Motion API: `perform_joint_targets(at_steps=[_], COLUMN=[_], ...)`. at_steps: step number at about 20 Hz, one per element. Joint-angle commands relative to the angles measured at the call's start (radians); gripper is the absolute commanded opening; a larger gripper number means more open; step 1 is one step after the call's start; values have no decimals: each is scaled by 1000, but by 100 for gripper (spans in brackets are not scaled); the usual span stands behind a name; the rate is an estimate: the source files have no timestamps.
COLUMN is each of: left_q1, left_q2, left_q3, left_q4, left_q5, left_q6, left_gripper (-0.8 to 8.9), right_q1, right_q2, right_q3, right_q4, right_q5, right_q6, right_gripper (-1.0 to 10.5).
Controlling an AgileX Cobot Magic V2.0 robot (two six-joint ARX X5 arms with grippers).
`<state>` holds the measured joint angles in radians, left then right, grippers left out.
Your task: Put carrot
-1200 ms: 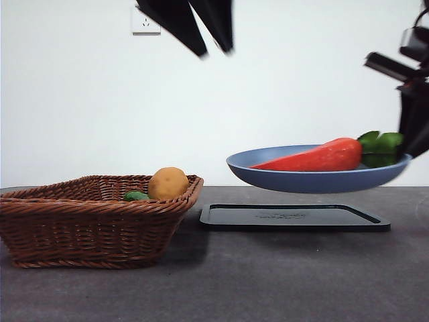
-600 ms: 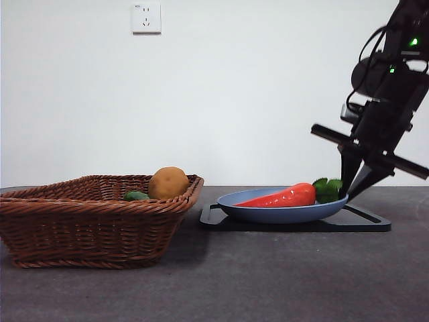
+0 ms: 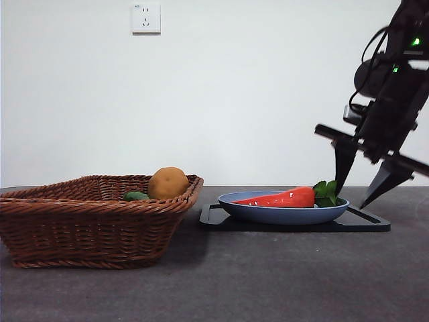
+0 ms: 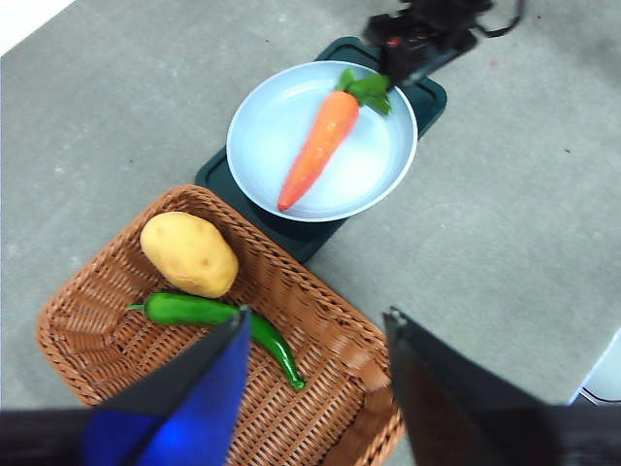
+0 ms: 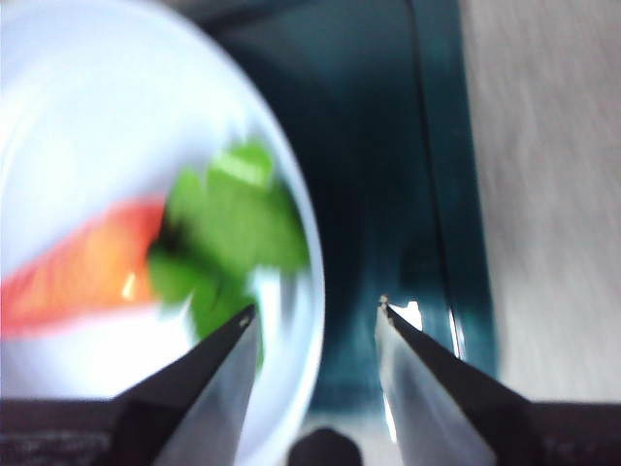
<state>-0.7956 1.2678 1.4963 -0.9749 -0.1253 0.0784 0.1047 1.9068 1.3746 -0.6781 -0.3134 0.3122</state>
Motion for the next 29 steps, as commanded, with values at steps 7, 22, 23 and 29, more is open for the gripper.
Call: perform_joint_targets(at_steps=[7,22,23,29], left_q1=[155,494,494,494], left_q2=[78,-506,-587,-780], left_q3=[14,-694,-772,-887], left_q4=[-7,430,470,519], left_q5=[11,154,151,153], left_q6=[100,-43,-72,-134], left_gripper=[6,6,6,8], right_q1=[108,344,344,341], right_q2=[-298,-1187,-1231,-1292], right_q3=[5,-745,-796,-865], right_q4=[-299,422,473,554], right_q5=[203,403,403,507], right_q6=[-174,-179,-179,-175], right_gripper=[3,3,3,4])
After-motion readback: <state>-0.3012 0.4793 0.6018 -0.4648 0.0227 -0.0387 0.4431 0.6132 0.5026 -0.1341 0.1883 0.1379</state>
